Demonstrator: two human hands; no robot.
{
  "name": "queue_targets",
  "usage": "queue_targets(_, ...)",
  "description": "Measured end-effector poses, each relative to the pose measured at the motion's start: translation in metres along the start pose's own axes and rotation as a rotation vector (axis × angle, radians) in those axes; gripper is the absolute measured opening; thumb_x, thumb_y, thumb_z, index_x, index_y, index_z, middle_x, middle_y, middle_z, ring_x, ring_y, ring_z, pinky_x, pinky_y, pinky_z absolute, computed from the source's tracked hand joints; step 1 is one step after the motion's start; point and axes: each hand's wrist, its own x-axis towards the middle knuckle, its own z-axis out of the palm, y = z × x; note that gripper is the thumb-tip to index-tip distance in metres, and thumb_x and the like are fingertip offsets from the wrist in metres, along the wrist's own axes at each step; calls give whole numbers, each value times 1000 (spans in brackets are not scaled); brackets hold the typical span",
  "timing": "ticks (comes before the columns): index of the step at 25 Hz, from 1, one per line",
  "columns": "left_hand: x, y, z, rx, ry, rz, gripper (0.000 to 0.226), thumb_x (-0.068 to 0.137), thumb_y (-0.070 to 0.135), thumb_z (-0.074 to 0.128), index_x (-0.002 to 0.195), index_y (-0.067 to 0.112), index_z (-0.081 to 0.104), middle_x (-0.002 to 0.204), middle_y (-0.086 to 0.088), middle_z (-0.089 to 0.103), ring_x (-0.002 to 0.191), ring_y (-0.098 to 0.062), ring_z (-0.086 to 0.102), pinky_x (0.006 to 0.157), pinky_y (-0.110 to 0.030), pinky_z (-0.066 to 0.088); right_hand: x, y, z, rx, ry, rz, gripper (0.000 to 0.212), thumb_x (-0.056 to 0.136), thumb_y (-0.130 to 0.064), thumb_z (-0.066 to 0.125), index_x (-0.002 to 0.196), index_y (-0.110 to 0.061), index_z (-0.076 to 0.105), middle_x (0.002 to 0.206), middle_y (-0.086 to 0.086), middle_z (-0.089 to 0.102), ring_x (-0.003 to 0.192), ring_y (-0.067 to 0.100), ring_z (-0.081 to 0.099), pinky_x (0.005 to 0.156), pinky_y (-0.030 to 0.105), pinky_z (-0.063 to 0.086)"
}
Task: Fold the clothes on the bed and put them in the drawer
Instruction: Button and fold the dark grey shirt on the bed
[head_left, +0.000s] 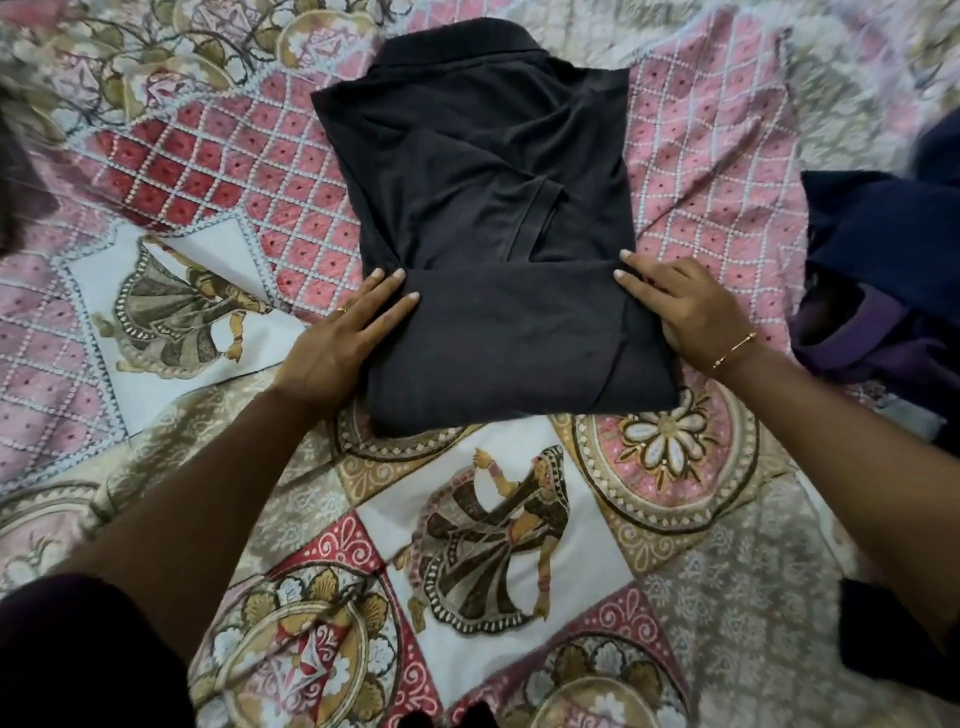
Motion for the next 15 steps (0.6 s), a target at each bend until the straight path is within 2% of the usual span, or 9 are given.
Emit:
queue_targets(3, 4, -5, -4, -21, -6, 51, 49, 88, 15, 39, 136, 7, 43, 141, -19, 44, 129, -30, 41, 93, -43, 42, 7, 0, 0, 95, -47, 65, 33, 96, -6, 38, 118, -1, 62, 126, 17, 58, 80, 36, 57, 78, 35, 42)
queue_targets(5, 11, -6, -14, -84, 14, -17, 47, 87, 21, 43, 129, 4, 53, 130, -19, 55, 118, -30, 52, 91, -42, 45, 17, -4, -7, 226, -49, 169, 31, 89, -9, 44, 107, 1, 66, 111, 20, 65, 83, 33, 57, 78, 31, 37)
queue_targets(7, 28, -10, -30, -245, 63, -232, 46, 84, 24, 45, 123, 4, 59, 112, -18, 66, 100, -31, 64, 85, -36, 48, 39, -7, -19, 383, -23, 340, 37, 82, -17, 43, 95, 8, 67, 92, 24, 66, 81, 31, 57, 70, 30, 33)
queue_targets(8, 41, -14, -39, -401, 72, -391, 42, 85, 21, 45, 120, 5, 60, 106, -14, 67, 96, -26, 64, 83, -33, 47, 53, -6, -22, 482, 14, 469, 44, 77, -23, 42, 92, 11, 65, 86, 22, 65, 77, 26, 56, 65, 29, 32)
queue_targets(10, 71, -27, -53, -796, 65, -688, 28, 93, 7, 46, 118, 3, 58, 102, -7, 61, 85, -12, 63, 81, -29, 49, 90, 0, -25, 728, 73, 760, 62, 71, -37, 41, 97, 16, 62, 83, 8, 62, 71, 7, 50, 60, 24, 34)
queue_targets(11, 84, -35, -57, -896, 39, -788, 26, 95, 2, 46, 118, 0, 56, 99, -7, 60, 74, -4, 62, 74, -24, 51, 106, 6, -22, 790, 27, 876, 63, 72, -37, 46, 103, 18, 59, 81, 0, 62, 69, -1, 49, 59, 19, 36)
queue_targets(12, 97, -44, -58, -926, -12, -879, 23, 96, 5, 47, 116, 0, 56, 95, -8, 61, 65, -2, 61, 65, -22, 52, 122, 13, -16, 801, -53, 981, 58, 79, -31, 52, 109, 18, 57, 83, -2, 65, 74, 0, 55, 61, 18, 38)
queue_targets(13, 109, -52, -56, -939, -67, -968, 20, 97, 14, 49, 113, 5, 57, 97, -10, 63, 63, -6, 62, 58, -25, 53, 137, 20, -10, 736, -144, 1060, 50, 87, -26, 55, 112, 17, 56, 91, 4, 66, 87, 9, 59, 66, 21, 41)
queue_targets(15, 128, -59, -50, -920, -100, -1155, 28, 95, 28, 52, 114, 9, 56, 112, -15, 63, 72, -19, 61, 56, -30, 53, 158, 30, 1, 527, -277, 1084, 51, 94, -35, 49, 107, 13, 59, 105, 23, 62, 104, 28, 57, 78, 31, 40)
